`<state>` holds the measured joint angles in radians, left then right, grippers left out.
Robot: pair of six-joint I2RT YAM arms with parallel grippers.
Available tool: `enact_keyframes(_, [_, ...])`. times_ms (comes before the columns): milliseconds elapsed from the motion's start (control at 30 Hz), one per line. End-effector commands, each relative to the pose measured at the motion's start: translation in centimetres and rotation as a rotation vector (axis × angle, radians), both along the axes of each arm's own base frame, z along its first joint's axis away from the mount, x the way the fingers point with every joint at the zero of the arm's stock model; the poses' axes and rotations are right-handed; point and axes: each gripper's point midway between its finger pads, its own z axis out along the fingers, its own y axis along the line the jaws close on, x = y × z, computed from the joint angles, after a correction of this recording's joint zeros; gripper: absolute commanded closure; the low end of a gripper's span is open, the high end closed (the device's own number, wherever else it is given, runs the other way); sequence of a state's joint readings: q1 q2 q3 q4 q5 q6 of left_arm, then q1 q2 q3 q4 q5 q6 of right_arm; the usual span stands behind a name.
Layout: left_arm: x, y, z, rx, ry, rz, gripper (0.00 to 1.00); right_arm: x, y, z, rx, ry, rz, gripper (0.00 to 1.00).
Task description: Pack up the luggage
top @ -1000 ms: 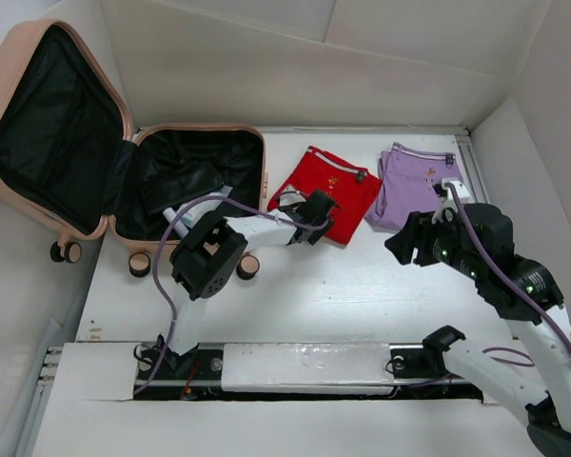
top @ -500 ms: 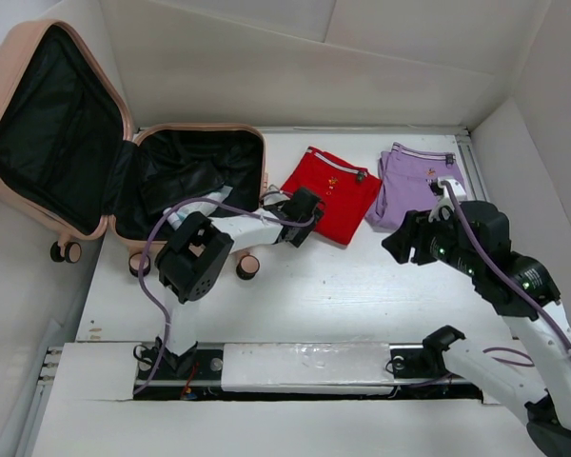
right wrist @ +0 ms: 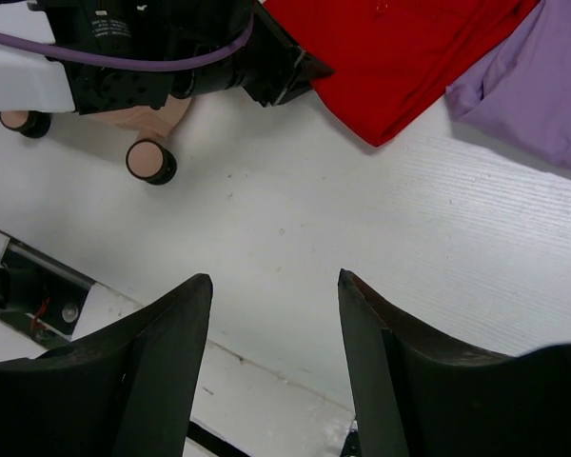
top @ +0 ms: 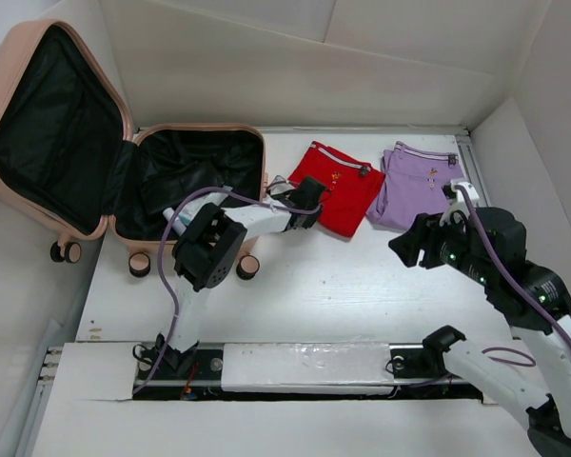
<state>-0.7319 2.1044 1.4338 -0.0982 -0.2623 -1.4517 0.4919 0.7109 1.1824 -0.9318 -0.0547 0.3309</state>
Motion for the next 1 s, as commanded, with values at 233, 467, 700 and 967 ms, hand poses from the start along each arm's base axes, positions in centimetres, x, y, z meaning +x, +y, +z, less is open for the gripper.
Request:
enact_keyframes(233, [6.0, 1.0, 21.0, 0.042, -0.395, -0.190, 1.00, 0.2, 0.3, 4.1, 0.051, -0.118, 0.018, 0.39])
enact_keyframes(467, [7.4, 6.4, 27.8, 0.063, -0.469, -0.357, 1.00, 0.9, 1.1, 4.8, 0.071, -0.140, 0.037, 0.39])
enact_keyframes(700, [8.5, 21.7, 26.5, 0.138, -0.444, -0.257, 1.00, 1.8, 2.0, 4.3, 0.075, -0.132, 0.054, 0.39])
enact_keyframes(967, [7.5, 36.8, 19.8, 0.182, -0.320, -0.070, 1.00, 2.0, 2.3, 3.9, 0.075, -0.122, 0.065, 0.39])
